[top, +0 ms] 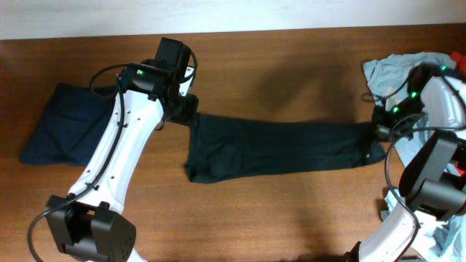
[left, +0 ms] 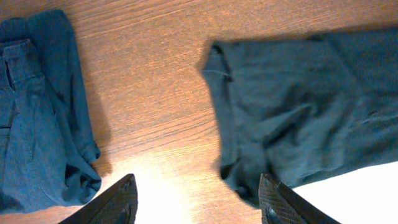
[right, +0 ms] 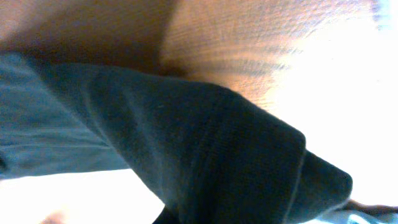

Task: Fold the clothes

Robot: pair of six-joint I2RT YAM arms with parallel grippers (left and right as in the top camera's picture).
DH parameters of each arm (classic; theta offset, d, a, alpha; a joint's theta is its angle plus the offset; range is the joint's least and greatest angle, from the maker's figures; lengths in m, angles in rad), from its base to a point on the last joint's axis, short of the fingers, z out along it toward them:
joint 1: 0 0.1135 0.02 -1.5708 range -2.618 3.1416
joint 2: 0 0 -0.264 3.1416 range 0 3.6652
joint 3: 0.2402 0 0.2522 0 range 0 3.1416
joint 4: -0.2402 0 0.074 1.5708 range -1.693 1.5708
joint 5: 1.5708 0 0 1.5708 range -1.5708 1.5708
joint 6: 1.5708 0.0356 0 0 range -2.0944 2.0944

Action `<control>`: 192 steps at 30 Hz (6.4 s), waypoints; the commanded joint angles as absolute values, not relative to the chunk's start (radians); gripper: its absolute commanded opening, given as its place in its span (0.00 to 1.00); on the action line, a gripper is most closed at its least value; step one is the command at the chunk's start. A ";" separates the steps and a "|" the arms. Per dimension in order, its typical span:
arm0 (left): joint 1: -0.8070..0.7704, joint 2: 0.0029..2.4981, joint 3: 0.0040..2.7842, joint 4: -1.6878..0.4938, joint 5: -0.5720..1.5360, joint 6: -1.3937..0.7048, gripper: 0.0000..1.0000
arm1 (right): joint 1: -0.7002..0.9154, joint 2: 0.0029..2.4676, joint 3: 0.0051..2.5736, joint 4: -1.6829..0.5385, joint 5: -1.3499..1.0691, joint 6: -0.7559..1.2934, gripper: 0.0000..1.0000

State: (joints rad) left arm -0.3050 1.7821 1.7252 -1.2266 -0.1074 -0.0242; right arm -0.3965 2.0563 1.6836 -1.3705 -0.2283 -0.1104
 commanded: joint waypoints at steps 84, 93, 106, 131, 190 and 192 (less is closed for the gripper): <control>-0.187 1.773 1.116 -0.702 0.364 -0.201 0.82 | -0.060 2.005 1.574 -1.227 -0.816 -0.146 0.44; -0.187 1.960 1.089 -0.576 0.506 -0.192 0.79 | -0.060 2.005 1.574 -1.258 -0.816 -0.172 0.44; -0.189 1.980 1.089 -0.591 0.655 -0.194 0.01 | -0.059 2.005 1.574 -1.285 -0.816 -0.180 0.44; -0.353 1.840 1.596 -1.164 0.102 -0.030 0.01 | -0.061 2.005 1.574 -1.279 -0.800 -0.206 0.44; -0.321 2.253 1.914 -1.217 0.241 -0.022 0.00 | -0.061 2.005 1.574 -1.295 -0.748 -0.205 0.45; -0.334 2.238 1.943 -1.239 0.241 -0.028 0.00 | -0.061 2.005 1.574 -1.295 -0.748 -0.205 0.45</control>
State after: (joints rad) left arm -0.3096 2.2818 1.8938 -1.2163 0.1684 -0.0444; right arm -0.0593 2.0361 1.5597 -1.2907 -0.7494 -0.1913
